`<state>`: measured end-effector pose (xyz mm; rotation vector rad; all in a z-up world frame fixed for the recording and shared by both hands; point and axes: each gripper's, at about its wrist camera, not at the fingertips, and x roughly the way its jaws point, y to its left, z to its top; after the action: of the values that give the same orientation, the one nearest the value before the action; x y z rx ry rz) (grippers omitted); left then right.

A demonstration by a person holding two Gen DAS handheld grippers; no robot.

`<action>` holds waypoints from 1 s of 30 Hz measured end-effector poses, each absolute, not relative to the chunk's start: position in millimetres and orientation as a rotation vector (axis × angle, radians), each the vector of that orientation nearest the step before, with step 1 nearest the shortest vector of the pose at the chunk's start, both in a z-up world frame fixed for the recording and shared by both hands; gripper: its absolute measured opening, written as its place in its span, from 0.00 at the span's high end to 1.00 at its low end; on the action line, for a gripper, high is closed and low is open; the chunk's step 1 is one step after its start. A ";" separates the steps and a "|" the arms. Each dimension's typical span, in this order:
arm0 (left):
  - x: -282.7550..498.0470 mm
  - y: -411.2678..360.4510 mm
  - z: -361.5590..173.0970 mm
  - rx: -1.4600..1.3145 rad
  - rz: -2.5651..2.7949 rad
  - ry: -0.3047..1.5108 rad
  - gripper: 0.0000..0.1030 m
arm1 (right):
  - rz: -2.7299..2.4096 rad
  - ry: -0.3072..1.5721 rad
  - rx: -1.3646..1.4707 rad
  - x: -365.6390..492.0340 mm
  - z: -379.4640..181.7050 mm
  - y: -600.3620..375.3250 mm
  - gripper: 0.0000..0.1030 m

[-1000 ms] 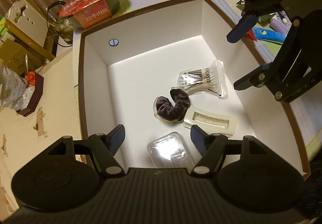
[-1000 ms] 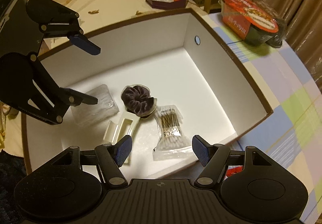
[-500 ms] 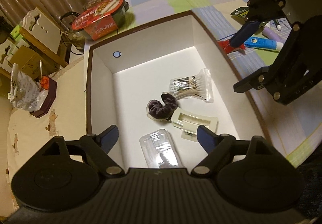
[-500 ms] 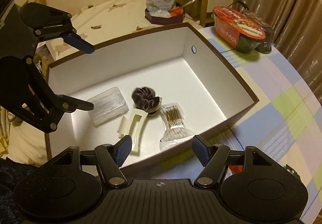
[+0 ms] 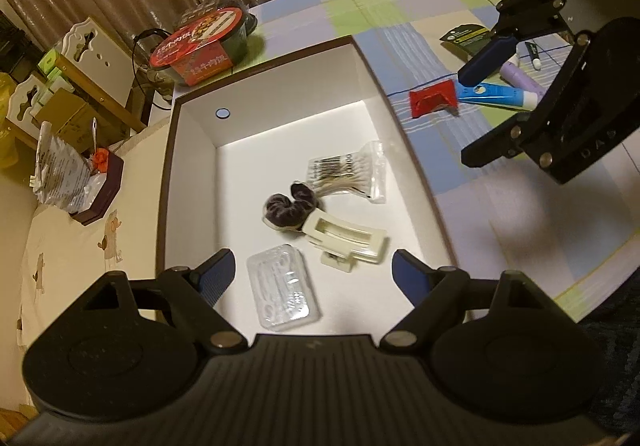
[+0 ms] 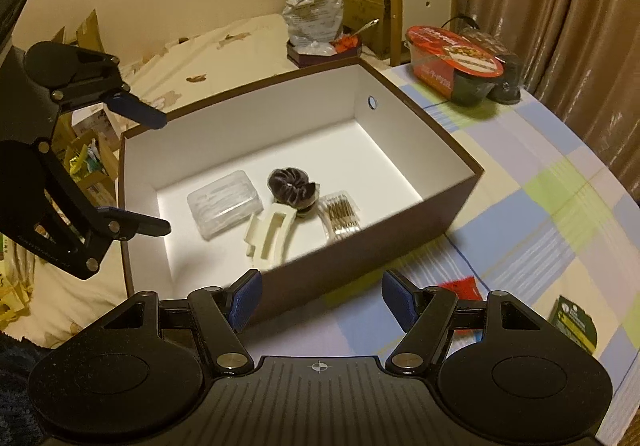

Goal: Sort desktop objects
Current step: 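Withdraw both tools from the box toward the remaining items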

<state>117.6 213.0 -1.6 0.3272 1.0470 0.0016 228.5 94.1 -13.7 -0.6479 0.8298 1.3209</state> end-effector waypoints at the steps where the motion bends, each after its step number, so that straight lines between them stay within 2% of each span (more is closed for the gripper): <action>1: 115.8 209.2 -1.1 0.325 0.003 1.047 0.19 | 1.320 0.831 -0.645 228.9 -13.4 89.5 0.32; 30: 106.8 99.6 -16.5 0.219 0.002 1.065 0.17 | 1.187 0.941 -0.554 271.9 -29.7 -52.5 0.32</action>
<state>106.8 99.6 -16.5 0.2188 1.0653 0.0021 271.9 -52.5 -29.7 -0.5538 0.9409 1.1873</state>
